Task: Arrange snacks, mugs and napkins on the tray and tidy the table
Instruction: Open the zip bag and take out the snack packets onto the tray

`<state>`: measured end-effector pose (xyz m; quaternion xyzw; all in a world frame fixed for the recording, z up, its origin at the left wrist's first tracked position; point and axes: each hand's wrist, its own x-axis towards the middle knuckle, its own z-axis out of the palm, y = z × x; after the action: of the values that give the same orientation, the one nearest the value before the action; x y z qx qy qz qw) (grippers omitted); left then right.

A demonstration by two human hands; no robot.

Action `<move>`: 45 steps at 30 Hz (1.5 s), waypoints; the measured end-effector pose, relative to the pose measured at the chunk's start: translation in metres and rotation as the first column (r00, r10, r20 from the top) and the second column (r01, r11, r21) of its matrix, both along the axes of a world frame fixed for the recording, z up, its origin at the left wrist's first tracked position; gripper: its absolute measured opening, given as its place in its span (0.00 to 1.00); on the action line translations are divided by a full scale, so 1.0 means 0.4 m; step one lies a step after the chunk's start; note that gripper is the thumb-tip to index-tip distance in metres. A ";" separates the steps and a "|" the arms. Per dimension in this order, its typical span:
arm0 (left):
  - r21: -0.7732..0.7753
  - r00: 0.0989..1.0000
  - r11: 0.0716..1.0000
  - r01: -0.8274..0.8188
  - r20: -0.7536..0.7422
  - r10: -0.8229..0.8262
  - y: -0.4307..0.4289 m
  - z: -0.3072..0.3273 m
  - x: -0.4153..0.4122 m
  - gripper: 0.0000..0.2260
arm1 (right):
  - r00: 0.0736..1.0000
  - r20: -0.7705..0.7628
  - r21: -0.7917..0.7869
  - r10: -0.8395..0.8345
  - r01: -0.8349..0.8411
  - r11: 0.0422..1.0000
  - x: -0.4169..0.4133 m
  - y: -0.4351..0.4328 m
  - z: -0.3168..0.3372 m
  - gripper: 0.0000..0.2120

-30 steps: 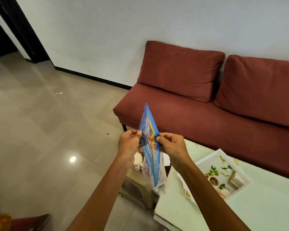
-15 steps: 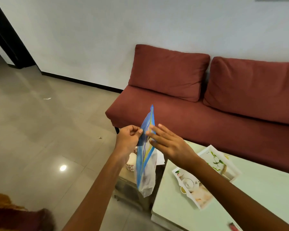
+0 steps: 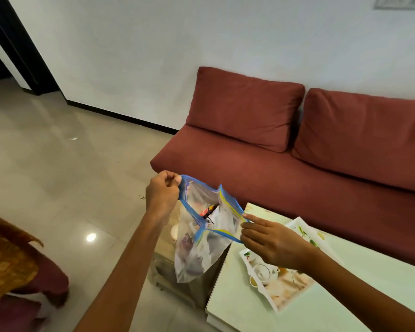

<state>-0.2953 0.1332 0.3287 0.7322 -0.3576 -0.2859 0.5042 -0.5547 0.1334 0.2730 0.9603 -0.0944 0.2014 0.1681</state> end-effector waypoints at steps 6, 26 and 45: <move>-0.017 0.988 0.999 -0.027 0.154 0.029 -0.005 -0.009 -0.065 0.10 | 0.988 -0.001 -0.041 -0.152 0.152 0.987 -0.114 0.032 -0.035 0.09; 0.044 0.940 0.962 0.269 0.204 -0.272 -0.079 -0.041 -0.364 0.11 | 0.872 -0.337 0.852 -0.355 0.443 0.278 -0.236 0.001 0.060 0.16; 0.171 0.865 0.914 0.369 0.298 -0.405 -0.074 -0.067 -0.459 0.05 | 0.723 -0.639 0.211 -0.261 0.491 0.845 -0.099 -0.142 -0.284 0.23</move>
<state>-0.4788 0.1035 0.3019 0.7090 -0.5595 -0.2749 0.3297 -0.5943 0.0767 0.1593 0.9473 -0.2701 -0.1662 0.0449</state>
